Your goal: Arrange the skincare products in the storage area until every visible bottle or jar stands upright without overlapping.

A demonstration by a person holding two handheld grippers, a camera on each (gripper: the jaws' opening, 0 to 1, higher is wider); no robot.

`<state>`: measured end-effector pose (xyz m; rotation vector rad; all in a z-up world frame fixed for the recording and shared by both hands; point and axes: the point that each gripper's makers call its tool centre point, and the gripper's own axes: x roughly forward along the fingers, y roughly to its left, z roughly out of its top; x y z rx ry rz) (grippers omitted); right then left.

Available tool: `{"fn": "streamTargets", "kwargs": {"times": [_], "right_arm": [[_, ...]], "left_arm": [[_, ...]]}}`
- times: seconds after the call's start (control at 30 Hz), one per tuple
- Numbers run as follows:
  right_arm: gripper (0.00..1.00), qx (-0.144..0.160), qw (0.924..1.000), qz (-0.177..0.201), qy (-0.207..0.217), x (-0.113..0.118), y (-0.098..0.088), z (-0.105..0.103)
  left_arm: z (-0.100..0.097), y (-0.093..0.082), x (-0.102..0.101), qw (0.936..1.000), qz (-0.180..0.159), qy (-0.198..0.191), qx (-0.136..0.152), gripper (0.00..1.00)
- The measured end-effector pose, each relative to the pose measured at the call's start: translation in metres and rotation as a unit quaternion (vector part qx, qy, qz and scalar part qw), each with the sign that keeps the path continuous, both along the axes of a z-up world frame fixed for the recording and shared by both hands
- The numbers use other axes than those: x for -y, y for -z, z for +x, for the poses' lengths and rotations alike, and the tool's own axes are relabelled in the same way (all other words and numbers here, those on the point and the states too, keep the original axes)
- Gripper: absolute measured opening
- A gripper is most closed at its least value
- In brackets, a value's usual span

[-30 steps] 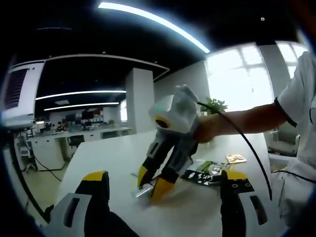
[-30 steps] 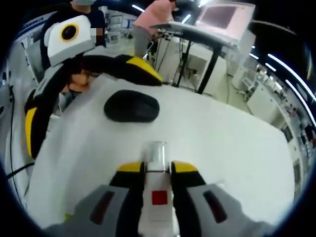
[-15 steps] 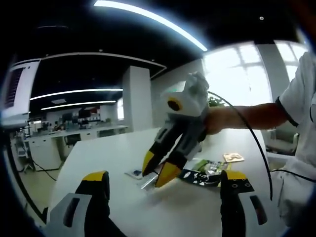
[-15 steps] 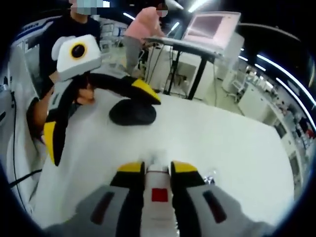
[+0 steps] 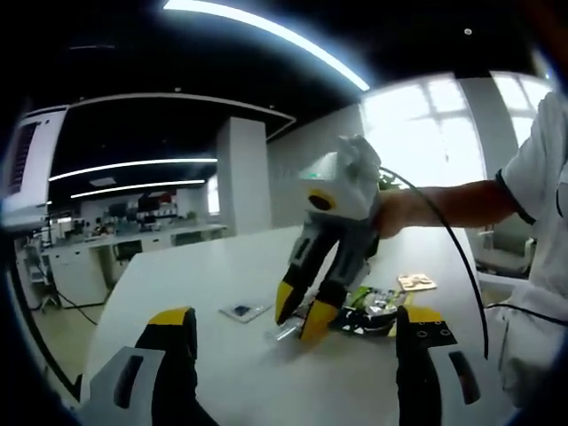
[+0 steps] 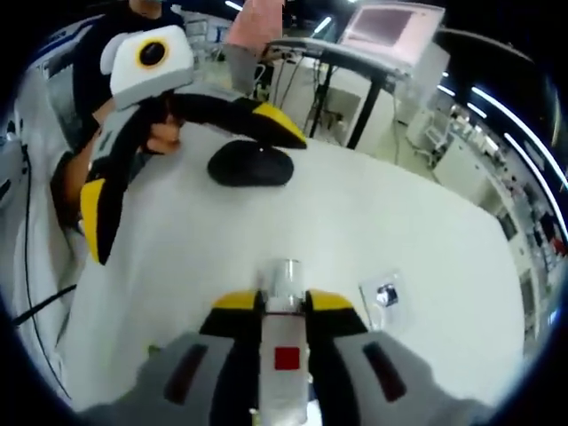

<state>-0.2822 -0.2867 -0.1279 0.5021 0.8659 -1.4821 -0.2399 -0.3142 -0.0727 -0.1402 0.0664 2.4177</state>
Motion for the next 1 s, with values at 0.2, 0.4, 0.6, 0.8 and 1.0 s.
{"fn": "streamTargets", "kwargs": {"times": [0.2, 0.4, 0.6, 0.8, 1.0], "right_arm": [[0.19, 0.005, 0.9999, 0.013, -0.004, 0.003, 0.001, 0.003], [0.21, 0.01, 0.9996, 0.027, -0.005, 0.005, 0.006, 0.004], [0.21, 0.007, 0.9995, 0.028, -0.011, 0.011, 0.009, 0.006], [0.2, -0.003, 0.9994, 0.032, -0.013, 0.011, 0.007, 0.008], [0.2, -0.002, 0.9997, 0.022, -0.008, 0.009, 0.002, 0.009]], "left_arm": [[-0.001, 0.001, 0.001, 1.0, 0.001, -0.001, 0.001, 0.95], [-0.001, 0.001, 0.001, 1.0, 0.001, 0.0, 0.001, 0.95], [-0.002, 0.001, 0.0, 1.0, 0.002, 0.001, 0.002, 0.95], [-0.002, 0.001, 0.002, 1.0, 0.002, -0.001, 0.002, 0.95], [-0.002, 0.002, 0.004, 1.0, 0.002, -0.004, 0.003, 0.95]]}}
